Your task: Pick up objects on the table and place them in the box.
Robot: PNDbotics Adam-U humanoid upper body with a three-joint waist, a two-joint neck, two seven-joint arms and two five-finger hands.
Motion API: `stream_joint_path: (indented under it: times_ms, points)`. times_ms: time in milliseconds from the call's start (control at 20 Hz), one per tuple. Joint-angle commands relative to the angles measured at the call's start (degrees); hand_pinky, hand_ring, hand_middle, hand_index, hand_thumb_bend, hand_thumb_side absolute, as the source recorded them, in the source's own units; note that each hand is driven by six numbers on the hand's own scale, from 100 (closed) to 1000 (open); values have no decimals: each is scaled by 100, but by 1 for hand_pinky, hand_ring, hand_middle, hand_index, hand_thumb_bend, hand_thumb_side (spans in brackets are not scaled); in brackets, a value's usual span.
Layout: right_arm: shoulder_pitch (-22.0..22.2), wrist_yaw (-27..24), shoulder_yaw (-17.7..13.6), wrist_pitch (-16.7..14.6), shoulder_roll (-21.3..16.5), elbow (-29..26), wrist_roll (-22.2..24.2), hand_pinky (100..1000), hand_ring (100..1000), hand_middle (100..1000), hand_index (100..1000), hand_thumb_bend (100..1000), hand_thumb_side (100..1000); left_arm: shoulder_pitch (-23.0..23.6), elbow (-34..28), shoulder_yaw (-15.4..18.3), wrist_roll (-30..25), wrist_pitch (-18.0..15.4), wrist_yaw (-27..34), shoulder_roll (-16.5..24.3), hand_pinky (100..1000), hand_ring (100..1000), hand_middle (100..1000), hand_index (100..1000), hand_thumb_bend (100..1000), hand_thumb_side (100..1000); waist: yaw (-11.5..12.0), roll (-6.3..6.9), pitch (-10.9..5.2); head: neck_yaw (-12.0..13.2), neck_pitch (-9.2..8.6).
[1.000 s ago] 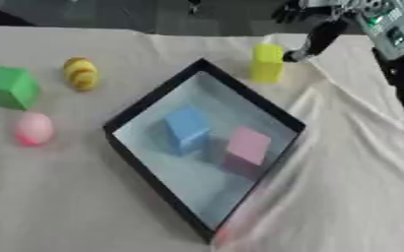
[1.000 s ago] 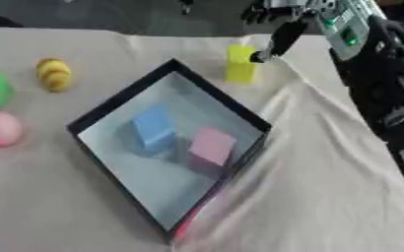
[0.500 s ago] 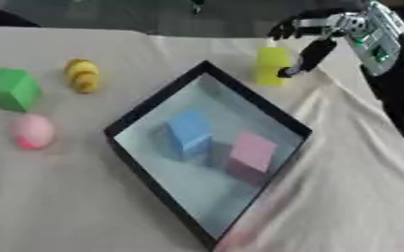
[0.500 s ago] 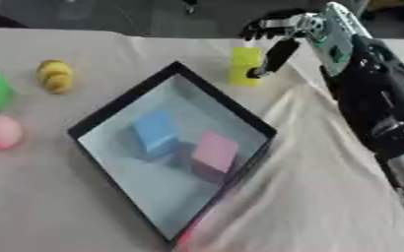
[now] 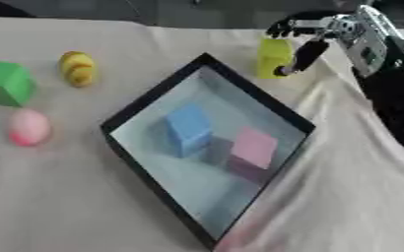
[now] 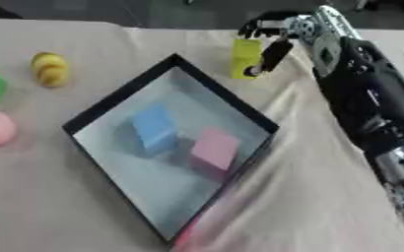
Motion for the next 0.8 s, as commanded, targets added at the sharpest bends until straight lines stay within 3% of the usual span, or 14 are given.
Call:
stream_joint_path:
  times_ms: [50,200,300,400,450,500,550,700,800]
  points:
    - [-166,106,-65,28,-118,-6,-93,919,934,884,947,448,223,-103,-114,3,-31,-5,22,41,818,778,742,790,167,747,38,-56,7,-28,-112]
    - [-164,205,-82,56,-106,56,-74,909,921,871,942,450,235,-143,-124,-18,-52,3,24,38,819,778,742,789,164,748,84,-72,59,-55,-146]
    - [-158,269,-97,83,-92,100,-78,877,859,808,904,442,227,-168,-130,-37,-74,9,23,37,819,779,743,788,164,749,115,-80,88,-75,-169]
    - [-146,288,-112,143,-79,146,-138,818,753,704,826,421,143,-179,-132,-49,-92,14,20,34,820,779,743,788,163,750,132,-84,101,-87,-176]
    - [-151,314,-125,232,-81,139,-263,758,646,589,735,406,100,-174,-128,-50,-95,18,18,34,820,779,743,787,162,751,128,-83,100,-81,-175]
    - [-151,331,-127,322,-69,117,-435,745,618,561,709,405,100,-168,-124,-51,-95,21,17,35,820,779,743,787,161,751,122,-83,97,-70,-173]
    - [-157,313,-139,416,-62,93,-621,695,538,488,619,358,100,-161,-121,-50,-95,22,14,39,820,779,743,787,161,751,112,-83,87,-65,-158]
    - [-189,30,-155,722,-52,-53,-1257,673,501,455,572,285,100,-129,-115,-39,-90,17,10,54,821,780,744,786,161,750,72,-81,27,-67,-100]
    - [-220,-311,-68,792,-112,-264,-1403,676,509,458,576,257,100,-90,-105,-30,-80,14,7,77,821,780,744,786,160,749,19,-86,-34,-57,-40]
